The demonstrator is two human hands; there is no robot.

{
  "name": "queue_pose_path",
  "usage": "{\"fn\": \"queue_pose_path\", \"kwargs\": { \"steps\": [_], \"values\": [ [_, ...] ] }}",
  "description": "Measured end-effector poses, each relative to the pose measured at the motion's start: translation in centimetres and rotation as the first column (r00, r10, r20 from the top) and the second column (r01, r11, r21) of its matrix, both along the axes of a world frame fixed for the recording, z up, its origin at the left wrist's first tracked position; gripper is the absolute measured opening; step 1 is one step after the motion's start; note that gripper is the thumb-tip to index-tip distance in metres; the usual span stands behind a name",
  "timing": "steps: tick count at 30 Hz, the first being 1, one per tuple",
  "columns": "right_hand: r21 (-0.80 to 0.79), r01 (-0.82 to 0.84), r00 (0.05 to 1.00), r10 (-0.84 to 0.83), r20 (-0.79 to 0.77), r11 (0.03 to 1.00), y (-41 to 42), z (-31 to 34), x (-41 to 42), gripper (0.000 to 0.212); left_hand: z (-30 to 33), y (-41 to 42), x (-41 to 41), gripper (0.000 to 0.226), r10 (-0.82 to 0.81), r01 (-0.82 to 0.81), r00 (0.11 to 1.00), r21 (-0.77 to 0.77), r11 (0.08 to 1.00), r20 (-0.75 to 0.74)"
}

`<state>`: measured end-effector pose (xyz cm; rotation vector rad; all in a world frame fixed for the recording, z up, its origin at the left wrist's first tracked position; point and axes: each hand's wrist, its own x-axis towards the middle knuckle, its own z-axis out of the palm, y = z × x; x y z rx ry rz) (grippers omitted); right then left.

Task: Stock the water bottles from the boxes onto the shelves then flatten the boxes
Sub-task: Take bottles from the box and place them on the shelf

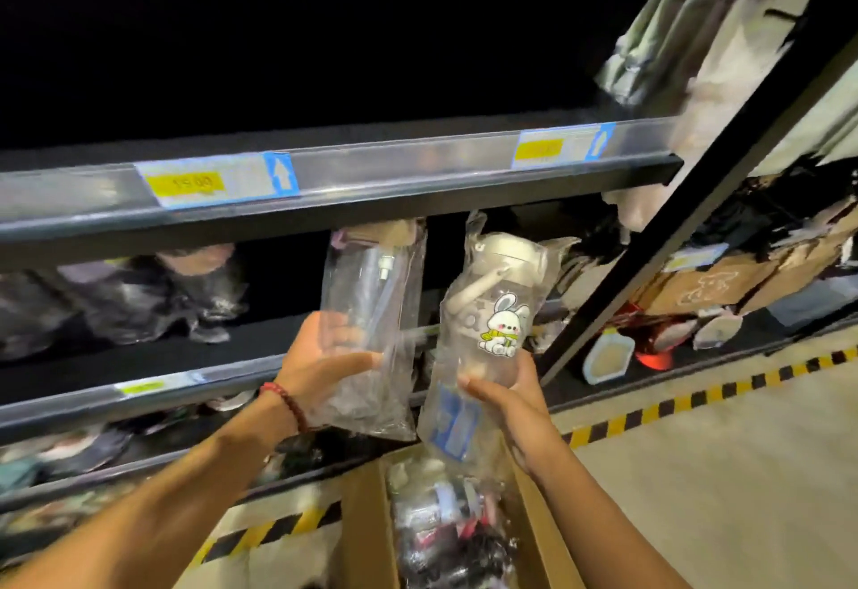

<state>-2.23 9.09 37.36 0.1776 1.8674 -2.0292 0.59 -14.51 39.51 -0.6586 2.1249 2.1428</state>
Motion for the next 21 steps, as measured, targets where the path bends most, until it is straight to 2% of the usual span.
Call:
{"fn": "queue_pose_path", "kwargs": {
  "steps": [2, 5, 9, 11, 13, 15, 17, 21],
  "values": [
    [-0.003, -0.063, 0.997, 0.063, 0.037, 0.998, -2.2, -0.1, -0.8, 0.083, -0.1, -2.0, 0.5, 0.095, 0.040, -0.040, 0.999, -0.015, 0.999, 0.010],
    [0.044, -0.174, 0.983, 0.171, 0.068, 0.984, -5.3, -0.5, -1.8, 0.109, -0.6, -4.5, 1.1, 0.082, 0.104, -0.103, 0.994, -0.042, 0.994, 0.020],
    [0.052, -0.250, 0.967, 0.246, 0.070, 0.967, -8.1, -1.6, -2.3, 0.111, -1.0, -6.7, 1.6, 0.075, 0.162, -0.160, 0.987, -0.066, 0.985, 0.011],
    [0.037, -0.242, 0.969, 0.239, 0.066, 0.970, -9.1, -1.3, -2.4, 0.096, -1.1, -7.2, 1.5, 0.074, 0.169, -0.169, 0.986, -0.049, 0.984, 0.005],
    [0.024, -0.236, 0.971, 0.235, 0.050, 0.971, -9.6, -1.4, -2.7, 0.070, -1.3, -7.6, 1.2, 0.074, 0.174, -0.174, 0.985, -0.021, 0.985, -0.007],
    [0.065, -0.210, 0.978, 0.209, 0.015, 0.976, -10.0, -0.9, -3.1, 0.055, -1.3, -7.5, 0.6, 0.072, 0.162, -0.163, 0.987, -0.021, 0.986, -0.019],
    [0.070, -0.195, 0.980, 0.197, -0.018, 0.978, -10.1, -0.1, -3.8, 0.053, -1.3, -7.5, -0.2, 0.066, 0.149, -0.151, 0.988, -0.039, 0.988, -0.033],
    [0.096, -0.171, 0.979, 0.180, -0.094, 0.981, -9.7, 1.5, -6.0, 0.054, -0.3, -7.4, -2.2, 0.036, 0.107, -0.111, 0.993, -0.082, 0.990, -0.051]
  ]
}}
